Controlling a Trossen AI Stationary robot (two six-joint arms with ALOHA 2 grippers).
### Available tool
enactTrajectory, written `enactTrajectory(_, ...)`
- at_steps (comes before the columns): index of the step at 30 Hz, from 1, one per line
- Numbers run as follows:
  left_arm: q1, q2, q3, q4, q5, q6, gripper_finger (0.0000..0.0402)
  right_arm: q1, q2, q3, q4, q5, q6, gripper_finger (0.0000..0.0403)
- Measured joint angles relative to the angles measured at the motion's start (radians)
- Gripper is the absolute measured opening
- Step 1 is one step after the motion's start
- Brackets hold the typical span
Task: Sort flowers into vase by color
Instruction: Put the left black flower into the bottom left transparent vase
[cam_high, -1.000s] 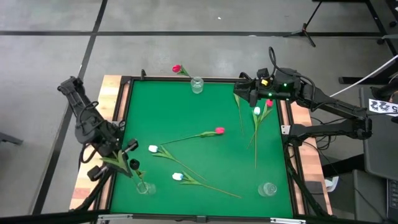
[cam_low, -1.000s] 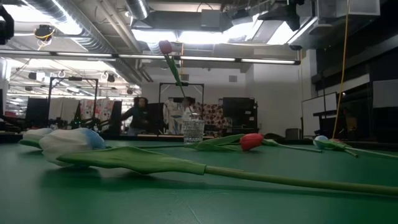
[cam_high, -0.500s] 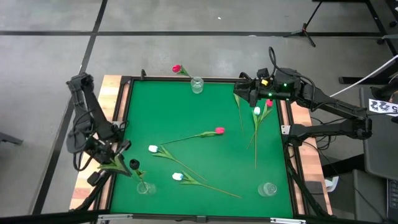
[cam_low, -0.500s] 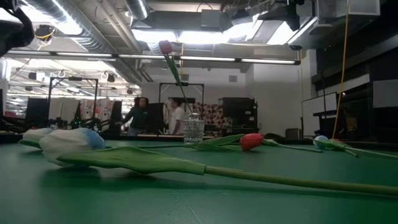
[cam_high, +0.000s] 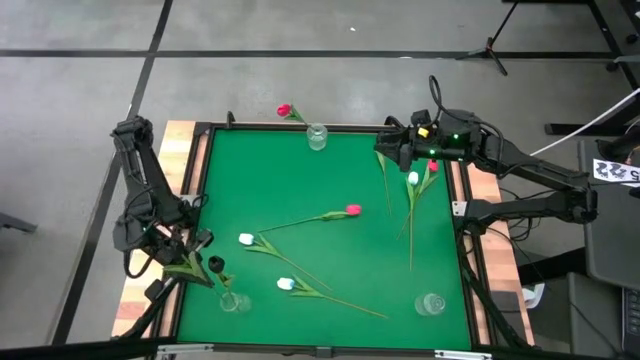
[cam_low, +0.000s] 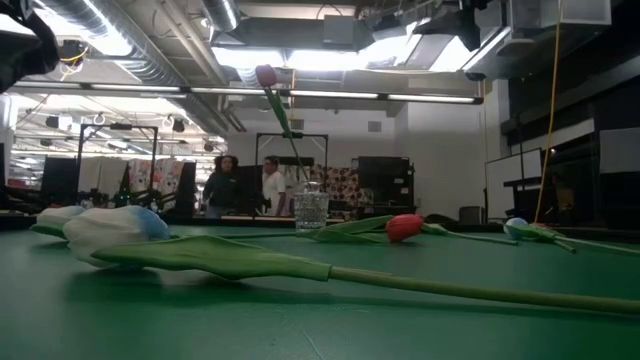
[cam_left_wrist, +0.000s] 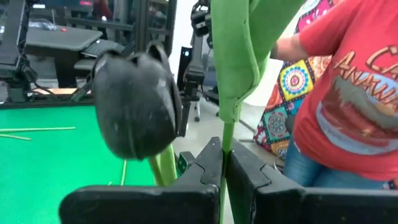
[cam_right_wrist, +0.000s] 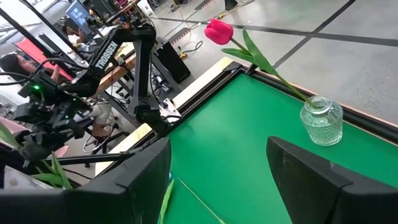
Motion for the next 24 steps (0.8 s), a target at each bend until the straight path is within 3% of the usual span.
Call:
enactTrajectory(5, 0.000, -0.009, -0.044, 0.051, -0.014, 0.040, 0.0004, 0.000, 0.014, 0.000, -0.002, 0.001, 0.000, 0.0264)
enactTrajectory(24, 0.023, 0.016, -0.157, 0.153, -0.049, -0.087, 0.0004, 0.000, 0.065, 0.000, 0.033, -0.019, -0.019, 0.0264)
